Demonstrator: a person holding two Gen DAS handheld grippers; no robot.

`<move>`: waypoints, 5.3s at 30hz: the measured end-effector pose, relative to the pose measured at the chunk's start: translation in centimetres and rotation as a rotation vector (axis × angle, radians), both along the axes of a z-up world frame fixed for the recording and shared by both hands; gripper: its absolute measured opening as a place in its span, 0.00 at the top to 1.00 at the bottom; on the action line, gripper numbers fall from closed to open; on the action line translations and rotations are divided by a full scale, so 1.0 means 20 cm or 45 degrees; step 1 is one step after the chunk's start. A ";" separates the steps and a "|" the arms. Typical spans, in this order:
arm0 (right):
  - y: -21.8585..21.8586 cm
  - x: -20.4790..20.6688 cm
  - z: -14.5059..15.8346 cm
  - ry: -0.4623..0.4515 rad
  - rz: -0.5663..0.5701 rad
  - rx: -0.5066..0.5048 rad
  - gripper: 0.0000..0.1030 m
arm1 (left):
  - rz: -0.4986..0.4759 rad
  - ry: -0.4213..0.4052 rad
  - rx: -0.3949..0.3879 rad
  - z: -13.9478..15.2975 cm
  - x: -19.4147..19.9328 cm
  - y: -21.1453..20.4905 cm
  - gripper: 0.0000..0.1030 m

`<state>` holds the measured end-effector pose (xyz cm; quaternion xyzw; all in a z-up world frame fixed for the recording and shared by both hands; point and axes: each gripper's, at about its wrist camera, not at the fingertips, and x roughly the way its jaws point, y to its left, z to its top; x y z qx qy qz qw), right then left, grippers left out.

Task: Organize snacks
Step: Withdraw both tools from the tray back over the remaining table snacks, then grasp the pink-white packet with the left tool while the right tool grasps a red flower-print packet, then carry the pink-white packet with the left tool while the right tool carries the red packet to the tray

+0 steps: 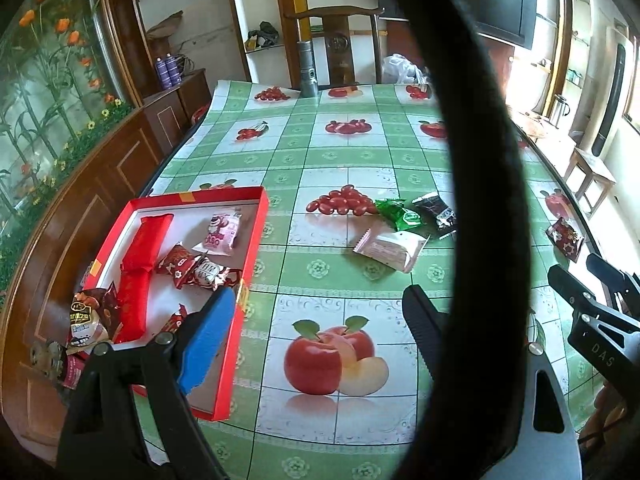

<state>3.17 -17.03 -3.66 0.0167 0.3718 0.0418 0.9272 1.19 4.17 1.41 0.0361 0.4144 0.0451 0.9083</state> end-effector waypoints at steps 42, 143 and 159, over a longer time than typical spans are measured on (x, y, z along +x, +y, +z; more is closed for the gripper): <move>-0.58 0.43 -0.28 0.222 -0.448 0.141 0.28 | -0.122 0.327 -0.160 -0.48 0.66 -0.18 0.15; 1.03 0.12 0.14 0.098 0.729 0.456 0.95 | 0.307 -0.095 -0.209 -0.04 -0.15 1.04 0.85; 1.33 0.30 -0.05 0.221 0.759 0.461 0.95 | 0.315 -0.016 -0.181 -0.18 -0.07 1.10 0.85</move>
